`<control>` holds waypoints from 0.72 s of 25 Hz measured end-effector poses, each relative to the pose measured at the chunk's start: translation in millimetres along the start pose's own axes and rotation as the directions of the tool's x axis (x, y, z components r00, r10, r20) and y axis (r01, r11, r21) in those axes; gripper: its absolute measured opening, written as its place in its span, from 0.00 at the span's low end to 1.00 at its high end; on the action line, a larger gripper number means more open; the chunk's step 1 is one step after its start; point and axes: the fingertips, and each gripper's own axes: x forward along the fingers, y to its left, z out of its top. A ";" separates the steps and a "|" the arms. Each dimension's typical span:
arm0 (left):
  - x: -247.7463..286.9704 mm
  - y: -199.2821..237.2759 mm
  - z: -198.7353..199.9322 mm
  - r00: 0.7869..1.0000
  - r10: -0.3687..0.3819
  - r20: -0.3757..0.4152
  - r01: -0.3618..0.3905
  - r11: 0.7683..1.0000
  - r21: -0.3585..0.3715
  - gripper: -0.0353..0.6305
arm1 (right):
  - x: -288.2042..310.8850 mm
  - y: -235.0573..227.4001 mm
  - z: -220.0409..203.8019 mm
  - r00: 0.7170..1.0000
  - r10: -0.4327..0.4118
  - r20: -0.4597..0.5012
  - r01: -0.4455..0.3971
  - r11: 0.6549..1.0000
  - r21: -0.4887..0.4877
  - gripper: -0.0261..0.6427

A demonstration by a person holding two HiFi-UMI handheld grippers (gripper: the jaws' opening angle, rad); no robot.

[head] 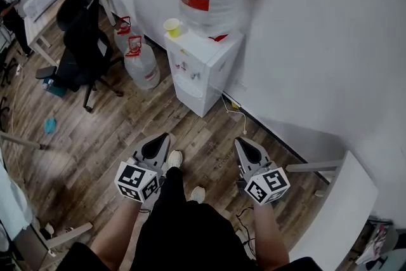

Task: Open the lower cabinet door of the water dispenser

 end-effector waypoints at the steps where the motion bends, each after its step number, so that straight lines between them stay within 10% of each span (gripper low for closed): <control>1: 6.0 5.5 -1.1 1.000 -0.002 -0.003 0.002 1.000 -0.001 0.07 | 7.1 -3.9 -2.0 1.000 -0.001 -0.004 0.001 1.000 0.000 0.07; 18: 161.7 118.8 -112.2 0.995 -0.081 -0.050 0.083 0.996 0.043 0.07 | 167.5 -101.0 -148.5 0.995 -0.040 -0.089 0.040 0.999 -0.001 0.07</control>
